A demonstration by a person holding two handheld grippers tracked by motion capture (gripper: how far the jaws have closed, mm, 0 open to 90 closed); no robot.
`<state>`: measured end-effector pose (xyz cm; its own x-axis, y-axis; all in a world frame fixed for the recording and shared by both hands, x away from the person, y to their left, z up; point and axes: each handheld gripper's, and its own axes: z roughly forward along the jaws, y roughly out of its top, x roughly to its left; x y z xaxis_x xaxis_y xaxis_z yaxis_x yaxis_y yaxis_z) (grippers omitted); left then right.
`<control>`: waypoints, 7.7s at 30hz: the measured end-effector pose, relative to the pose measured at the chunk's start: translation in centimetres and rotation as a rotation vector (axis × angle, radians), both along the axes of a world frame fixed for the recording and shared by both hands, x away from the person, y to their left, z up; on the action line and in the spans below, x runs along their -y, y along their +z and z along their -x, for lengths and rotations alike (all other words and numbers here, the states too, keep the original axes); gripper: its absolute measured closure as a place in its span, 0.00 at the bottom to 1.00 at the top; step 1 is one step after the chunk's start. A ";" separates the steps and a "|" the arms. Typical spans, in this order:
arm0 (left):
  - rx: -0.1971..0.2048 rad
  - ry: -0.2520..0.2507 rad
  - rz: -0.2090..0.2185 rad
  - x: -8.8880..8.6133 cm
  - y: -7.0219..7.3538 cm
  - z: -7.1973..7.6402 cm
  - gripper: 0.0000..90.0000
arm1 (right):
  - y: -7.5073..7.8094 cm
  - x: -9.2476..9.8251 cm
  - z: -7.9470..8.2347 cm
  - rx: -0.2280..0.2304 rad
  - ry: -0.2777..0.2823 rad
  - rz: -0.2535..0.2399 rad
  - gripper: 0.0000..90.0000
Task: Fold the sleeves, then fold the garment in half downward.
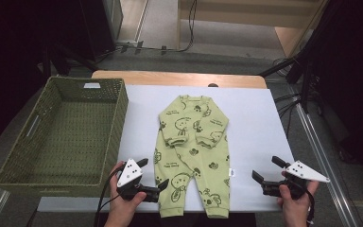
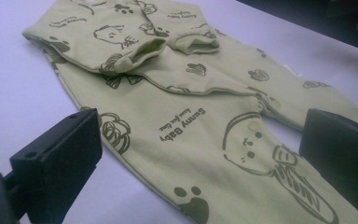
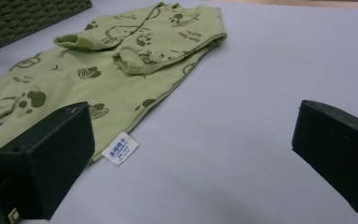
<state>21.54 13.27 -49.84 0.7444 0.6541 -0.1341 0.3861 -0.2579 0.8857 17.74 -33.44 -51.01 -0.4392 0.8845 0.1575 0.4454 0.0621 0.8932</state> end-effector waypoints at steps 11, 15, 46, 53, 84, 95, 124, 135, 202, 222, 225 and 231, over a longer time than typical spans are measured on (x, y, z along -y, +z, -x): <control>0.002 0.001 -0.002 0.0 0.0 0.0 0.00 | -0.9 1.1 0.9 -0.012 -0.033 0.001 0.00; 0.003 0.000 -0.002 0.1 0.0 0.0 0.00 | -1.0 1.5 1.0 -0.013 -0.042 -0.004 0.00; 0.058 -0.002 -0.034 3.4 4.6 -1.3 0.00 | -1.0 1.6 1.0 -0.014 -0.050 -0.014 0.00; 0.063 0.005 -0.027 4.3 5.8 -3.7 0.00 | -1.1 1.5 0.9 -0.015 -0.032 -0.010 0.00; -0.026 0.093 -0.032 6.2 5.3 -14.3 0.15 | -1.2 1.4 0.8 -0.015 -0.018 -0.011 0.00; -0.071 0.134 -0.057 6.5 4.3 -18.2 0.17 | -1.2 1.4 0.7 -0.016 -0.018 -0.013 0.00; -0.272 0.298 -0.076 6.5 0.8 -26.1 0.47 | -1.3 1.4 0.5 -0.031 -0.023 -0.020 0.00; -0.277 0.294 -0.170 6.6 -0.6 -26.5 0.60 | -1.3 1.3 0.4 -0.036 -0.025 -0.018 0.00; -0.154 0.171 -0.166 6.8 2.5 -24.6 0.97 | 0.9 -7.9 -25.0 -0.261 0.013 -0.007 0.19; -0.173 0.186 -0.130 6.5 2.3 -24.9 0.97 | -0.9 -9.1 -28.4 -0.361 0.068 0.040 0.84; -0.161 0.190 -0.134 6.4 2.4 -24.8 0.97 | -0.5 -8.7 -28.3 -0.338 0.092 0.042 0.91; -0.113 0.228 -0.069 6.2 3.5 -24.9 0.97 | 1.8 -7.7 -28.1 -0.228 0.036 0.064 0.92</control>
<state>46.39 7.10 -46.38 0.5599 0.8135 -0.1574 0.5364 -0.2110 0.8172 45.85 -25.77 -49.21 -0.4302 0.8803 0.2003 0.6318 0.1351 0.7633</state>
